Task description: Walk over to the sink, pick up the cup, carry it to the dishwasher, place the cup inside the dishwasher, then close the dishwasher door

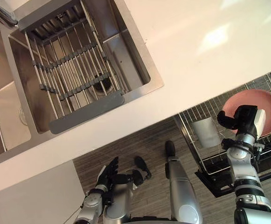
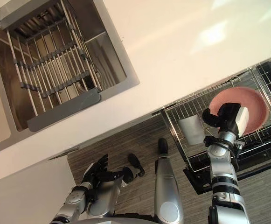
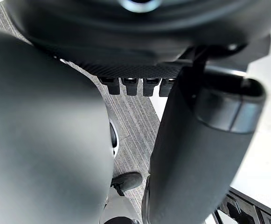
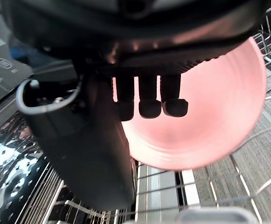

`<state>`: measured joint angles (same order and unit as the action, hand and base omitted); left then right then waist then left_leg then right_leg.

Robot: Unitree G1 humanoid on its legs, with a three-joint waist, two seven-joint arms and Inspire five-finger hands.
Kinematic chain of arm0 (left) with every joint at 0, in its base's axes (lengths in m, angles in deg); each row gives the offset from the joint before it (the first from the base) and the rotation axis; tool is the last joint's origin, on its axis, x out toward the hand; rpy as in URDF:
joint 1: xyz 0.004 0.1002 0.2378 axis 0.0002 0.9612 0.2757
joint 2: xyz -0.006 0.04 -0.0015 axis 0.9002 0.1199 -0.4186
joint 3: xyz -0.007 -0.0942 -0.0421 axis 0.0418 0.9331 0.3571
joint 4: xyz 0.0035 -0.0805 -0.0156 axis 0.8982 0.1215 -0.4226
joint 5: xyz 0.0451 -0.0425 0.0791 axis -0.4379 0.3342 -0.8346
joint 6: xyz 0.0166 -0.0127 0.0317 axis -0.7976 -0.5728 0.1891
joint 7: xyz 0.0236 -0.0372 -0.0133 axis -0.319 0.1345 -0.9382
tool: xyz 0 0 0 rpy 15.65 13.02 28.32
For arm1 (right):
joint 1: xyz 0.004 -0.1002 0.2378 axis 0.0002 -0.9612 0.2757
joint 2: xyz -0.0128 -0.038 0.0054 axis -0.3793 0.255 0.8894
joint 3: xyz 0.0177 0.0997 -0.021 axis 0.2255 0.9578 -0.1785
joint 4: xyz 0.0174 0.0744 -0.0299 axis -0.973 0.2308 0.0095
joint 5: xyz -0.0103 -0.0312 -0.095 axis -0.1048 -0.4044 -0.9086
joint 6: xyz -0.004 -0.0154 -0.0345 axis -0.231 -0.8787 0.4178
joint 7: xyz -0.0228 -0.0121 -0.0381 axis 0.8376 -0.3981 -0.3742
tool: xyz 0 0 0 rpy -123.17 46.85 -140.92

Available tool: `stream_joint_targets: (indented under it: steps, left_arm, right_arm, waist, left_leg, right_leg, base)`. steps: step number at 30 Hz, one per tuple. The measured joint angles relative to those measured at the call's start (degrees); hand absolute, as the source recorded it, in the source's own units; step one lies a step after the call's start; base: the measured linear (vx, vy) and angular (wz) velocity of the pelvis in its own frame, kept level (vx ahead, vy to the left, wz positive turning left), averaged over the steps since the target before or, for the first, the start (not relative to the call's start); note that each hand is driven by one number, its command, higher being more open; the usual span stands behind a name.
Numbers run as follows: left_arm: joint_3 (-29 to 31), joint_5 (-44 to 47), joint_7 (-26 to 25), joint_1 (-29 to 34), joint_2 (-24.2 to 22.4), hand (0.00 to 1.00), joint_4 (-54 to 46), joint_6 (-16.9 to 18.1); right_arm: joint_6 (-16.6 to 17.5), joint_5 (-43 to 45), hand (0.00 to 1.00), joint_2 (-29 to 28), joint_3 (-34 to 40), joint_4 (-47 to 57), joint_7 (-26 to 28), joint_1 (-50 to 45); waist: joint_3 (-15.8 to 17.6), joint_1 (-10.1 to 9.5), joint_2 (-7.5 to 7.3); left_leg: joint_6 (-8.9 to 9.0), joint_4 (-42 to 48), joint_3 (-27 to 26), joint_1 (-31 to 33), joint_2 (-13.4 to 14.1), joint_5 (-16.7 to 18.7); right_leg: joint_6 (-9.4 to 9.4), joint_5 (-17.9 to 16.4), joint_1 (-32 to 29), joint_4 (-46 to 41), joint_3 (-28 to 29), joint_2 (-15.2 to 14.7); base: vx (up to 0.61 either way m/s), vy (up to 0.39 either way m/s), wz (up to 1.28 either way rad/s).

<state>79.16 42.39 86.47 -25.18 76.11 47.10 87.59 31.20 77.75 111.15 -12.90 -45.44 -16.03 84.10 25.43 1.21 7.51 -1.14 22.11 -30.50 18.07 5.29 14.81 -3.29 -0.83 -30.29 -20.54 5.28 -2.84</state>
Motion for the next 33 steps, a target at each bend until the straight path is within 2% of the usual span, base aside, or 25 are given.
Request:
stream_joint_targets:
  steps: [8,9,13,18,23,26,29,33]
  left_arm:
    - [0.0,0.0,0.0,0.0,-0.2,1.0,0.0,0.0]
    - [0.0,0.0,0.0,0.0,-0.3,1.0,0.0,0.0]
    - [-0.1,0.0,-0.1,0.0,-0.6,1.0,0.2,0.0]
    - [-0.1,0.0,-0.1,0.0,-1.0,1.0,0.5,0.0]
    - [-1.2,0.0,-0.1,0.3,-1.2,1.0,1.3,0.1]
    - [-1.0,-0.1,-0.1,1.3,-1.3,1.0,1.8,0.2]
    - [-0.3,-1.0,0.1,2.6,-1.3,1.0,2.6,0.7]
    - [2.3,-3.6,0.8,4.2,-1.8,1.0,3.6,1.1]
  right_arm:
    - [-0.4,0.0,0.0,-1.7,-1.3,0.0,-0.3,0.0]
    - [-0.4,0.0,1.0,-2.1,-1.3,0.0,-0.3,0.0]
    - [-0.5,0.0,1.0,-2.4,-2.1,-0.6,-1.0,-0.1]
    - [-0.5,-0.1,1.0,-2.8,-2.0,-0.4,-4.4,-0.4]
    - [-0.5,-0.7,1.0,-4.3,-0.1,9.7,-9.0,-6.5]
    - [-0.5,-1.2,1.0,-6.2,2.5,17.1,-10.8,-11.5]
    - [-0.5,-3.0,1.0,-8.3,4.8,23.5,-11.0,-16.0]
    - [-0.3,-5.3,1.0,-11.9,7.6,33.8,-9.9,-21.8]
  waist:
    - [-0.1,-0.3,0.14]
    - [-0.1,-0.31,0.15]
    - [-0.6,-0.34,0.62]
    - [-0.9,-0.41,0.94]
    - [-2.5,-0.41,0.68]
    - [-4.7,-0.28,-0.55]
    - [-7.0,0.05,-2.7]
    - [-9.7,2.4,-4.99]
  left_leg:
    - [-0.15,-0.6,0.0,-0.2,0.0,-0.6]
    - [-0.15,-0.8,0.0,-0.2,0.0,-0.7]
    - [-0.11,-1.0,0.0,-0.2,0.0,-0.8]
    - [-0.07,-1.2,0.2,-1.3,0.0,-0.9]
    - [-0.08,-2.4,-0.1,-3.4,0.1,-0.9]
    - [-0.02,-3.8,-0.4,-5.7,0.2,-0.9]
    - [0.44,-5.5,-1.1,-8.6,0.5,-0.9]
    - [1.0,-7.8,-2.0,-12.1,0.5,-0.9]
  right_leg:
    - [-0.15,1.7,1.2,2.6,-0.2,0.0]
    - [-0.16,1.9,1.3,3.0,-0.3,0.0]
    - [-0.22,2.3,1.6,3.7,-0.5,-0.1]
    - [-0.24,2.6,3.2,4.6,-0.7,-0.1]
    - [-0.35,3.3,5.9,7.1,-0.7,0.2]
    - [-0.27,3.5,8.4,8.9,-0.6,0.7]
    - [-0.03,3.8,11.3,11.1,0.0,1.5]
    - [0.02,4.0,14.7,13.8,0.7,2.1]
  base:
    - [0.0,-0.006,0.0]
    - [0.03,-0.015,0.01]
    - [0.02,-0.005,0.01]
    - [0.01,-0.002,0.01]
    - [0.03,0.002,-0.03]
    - [0.08,0.0,-0.09]
    - [0.11,-0.006,-0.16]
    - [0.09,0.004,-0.13]
